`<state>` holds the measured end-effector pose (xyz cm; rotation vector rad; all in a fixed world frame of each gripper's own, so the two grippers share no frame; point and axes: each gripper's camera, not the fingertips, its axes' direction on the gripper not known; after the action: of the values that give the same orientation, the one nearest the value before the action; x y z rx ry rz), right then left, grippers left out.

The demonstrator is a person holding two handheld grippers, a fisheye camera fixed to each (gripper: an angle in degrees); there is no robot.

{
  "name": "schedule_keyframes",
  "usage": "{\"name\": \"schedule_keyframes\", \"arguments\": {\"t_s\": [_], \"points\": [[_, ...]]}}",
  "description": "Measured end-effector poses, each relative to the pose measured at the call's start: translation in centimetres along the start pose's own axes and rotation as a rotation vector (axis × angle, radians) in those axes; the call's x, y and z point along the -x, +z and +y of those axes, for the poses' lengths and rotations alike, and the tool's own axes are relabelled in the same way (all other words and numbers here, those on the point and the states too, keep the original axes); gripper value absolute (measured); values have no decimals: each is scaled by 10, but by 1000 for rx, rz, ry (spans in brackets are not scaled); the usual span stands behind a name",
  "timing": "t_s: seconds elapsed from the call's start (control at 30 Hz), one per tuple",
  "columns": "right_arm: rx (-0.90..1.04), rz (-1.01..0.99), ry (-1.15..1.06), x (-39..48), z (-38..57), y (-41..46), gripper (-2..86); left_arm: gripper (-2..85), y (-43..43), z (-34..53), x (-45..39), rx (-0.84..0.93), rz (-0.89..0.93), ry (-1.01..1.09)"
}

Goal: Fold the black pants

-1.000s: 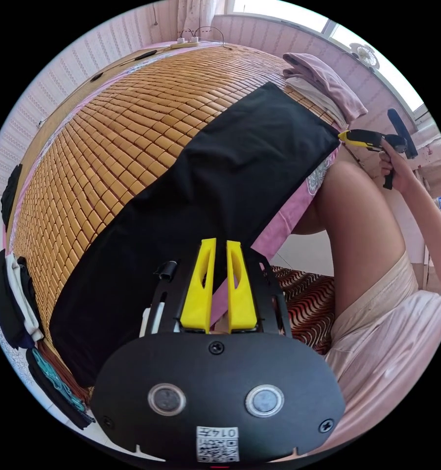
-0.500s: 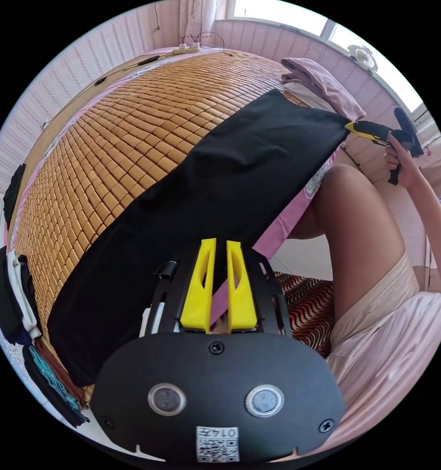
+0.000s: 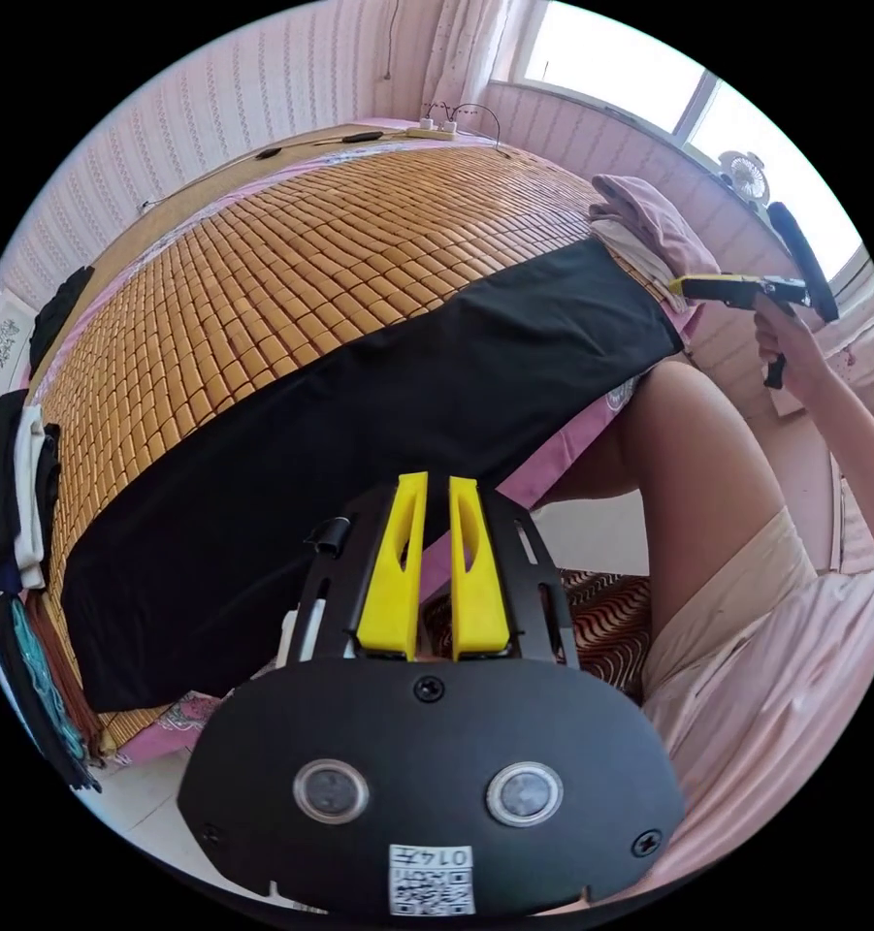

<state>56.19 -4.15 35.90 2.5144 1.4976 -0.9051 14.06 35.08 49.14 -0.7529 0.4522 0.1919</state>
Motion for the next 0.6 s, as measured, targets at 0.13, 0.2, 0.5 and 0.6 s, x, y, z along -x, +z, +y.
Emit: {"name": "schedule_keyframes", "arguments": {"t_s": [0.13, 0.2, 0.5, 0.6], "points": [[81, -157, -481, 163, -77, 27, -3, 40, 3, 16, 6, 7, 8, -41], [143, -196, -669, 223, -98, 43, -3, 31, 12, 26, 7, 28, 36, -57], [358, 56, -912, 340, -164, 105, -6, 3, 7, 48, 11, 3, 59, -82], [432, 99, -963, 356, -180, 103, -8, -6, -12, 48, 8, -74, 67, -53]]}}
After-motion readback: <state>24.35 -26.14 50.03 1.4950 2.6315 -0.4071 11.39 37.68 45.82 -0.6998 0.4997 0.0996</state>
